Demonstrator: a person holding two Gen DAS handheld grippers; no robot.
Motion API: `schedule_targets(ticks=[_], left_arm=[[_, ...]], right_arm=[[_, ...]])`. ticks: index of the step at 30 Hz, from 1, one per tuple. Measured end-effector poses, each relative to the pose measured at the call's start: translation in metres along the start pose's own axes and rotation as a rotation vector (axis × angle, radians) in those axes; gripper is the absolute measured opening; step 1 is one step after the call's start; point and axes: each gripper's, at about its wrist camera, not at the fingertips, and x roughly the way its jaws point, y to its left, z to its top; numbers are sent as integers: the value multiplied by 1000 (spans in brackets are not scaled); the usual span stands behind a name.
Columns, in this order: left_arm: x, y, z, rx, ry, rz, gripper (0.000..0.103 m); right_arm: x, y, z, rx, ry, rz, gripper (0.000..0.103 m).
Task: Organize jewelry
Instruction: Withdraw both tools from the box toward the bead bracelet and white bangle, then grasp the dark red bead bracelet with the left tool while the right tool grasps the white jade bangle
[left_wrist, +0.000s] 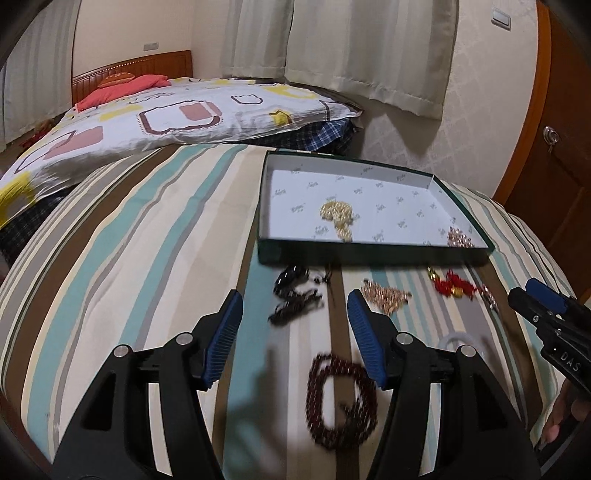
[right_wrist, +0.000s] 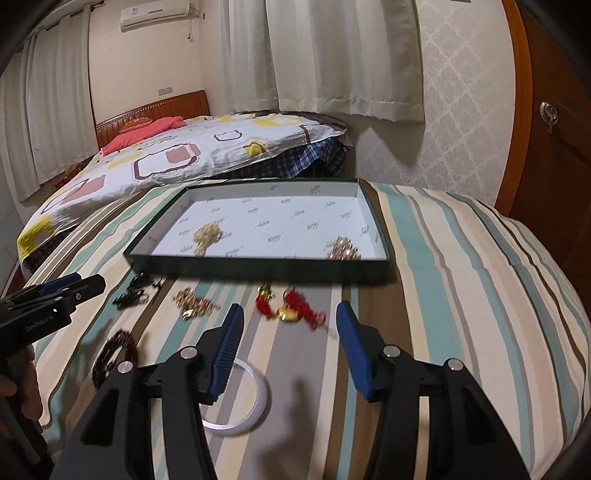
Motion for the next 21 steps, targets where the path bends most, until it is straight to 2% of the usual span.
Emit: schedule_targets(ticks=[5, 6, 21], left_arm=[[-9, 5, -17, -6, 11, 11, 60], [-10, 6, -19, -9, 13, 13, 64], [-10, 13, -48, -20, 45, 26, 72]], right_arm=[[-6, 12, -20, -19, 6, 9, 61], [-6, 14, -22, -22, 9, 13, 62], [17, 41, -48, -67, 101, 48, 71]])
